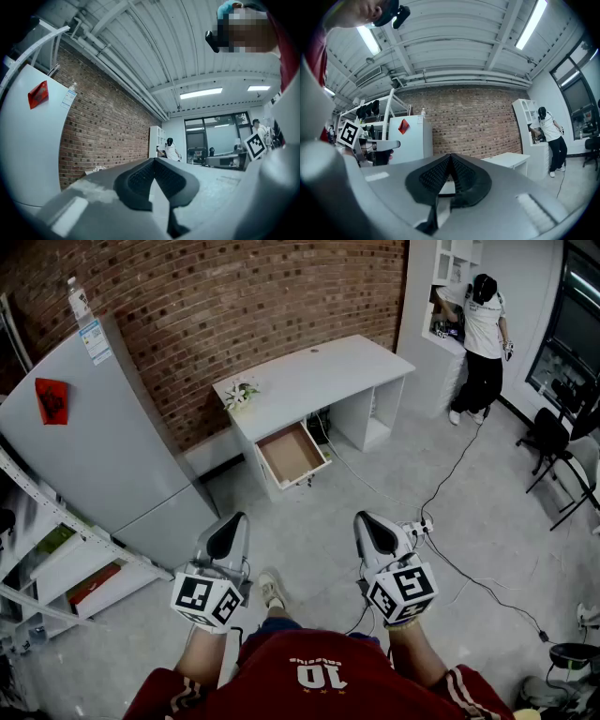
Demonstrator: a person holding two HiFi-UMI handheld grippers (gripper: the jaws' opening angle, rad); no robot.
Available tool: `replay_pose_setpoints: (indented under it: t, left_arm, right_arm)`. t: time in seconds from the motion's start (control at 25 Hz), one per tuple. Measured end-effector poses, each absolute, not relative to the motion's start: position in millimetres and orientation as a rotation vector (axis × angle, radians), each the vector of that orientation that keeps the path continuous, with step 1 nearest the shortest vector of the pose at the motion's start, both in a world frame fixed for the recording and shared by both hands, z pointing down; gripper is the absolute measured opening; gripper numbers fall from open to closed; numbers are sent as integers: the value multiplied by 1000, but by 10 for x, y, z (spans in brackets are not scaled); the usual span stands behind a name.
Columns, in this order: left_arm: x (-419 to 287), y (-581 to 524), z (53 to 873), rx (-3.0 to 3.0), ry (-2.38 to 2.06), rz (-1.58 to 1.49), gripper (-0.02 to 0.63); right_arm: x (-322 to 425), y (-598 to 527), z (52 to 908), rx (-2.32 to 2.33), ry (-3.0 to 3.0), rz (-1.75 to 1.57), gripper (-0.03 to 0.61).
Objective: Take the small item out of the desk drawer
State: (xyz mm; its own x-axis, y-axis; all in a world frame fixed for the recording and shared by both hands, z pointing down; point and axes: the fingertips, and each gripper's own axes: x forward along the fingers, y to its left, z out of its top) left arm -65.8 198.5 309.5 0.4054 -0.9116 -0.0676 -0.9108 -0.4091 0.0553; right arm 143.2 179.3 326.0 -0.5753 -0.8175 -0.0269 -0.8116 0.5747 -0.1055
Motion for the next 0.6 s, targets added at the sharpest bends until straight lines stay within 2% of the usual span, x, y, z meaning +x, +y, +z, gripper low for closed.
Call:
replay_pose_setpoints:
  t: [0.6]
  left_arm:
    - [-582,1990,3144,2639,-1665,-155,3]
  right_arm:
    - [1441,1864,3336,-1416,2752,-107,2]
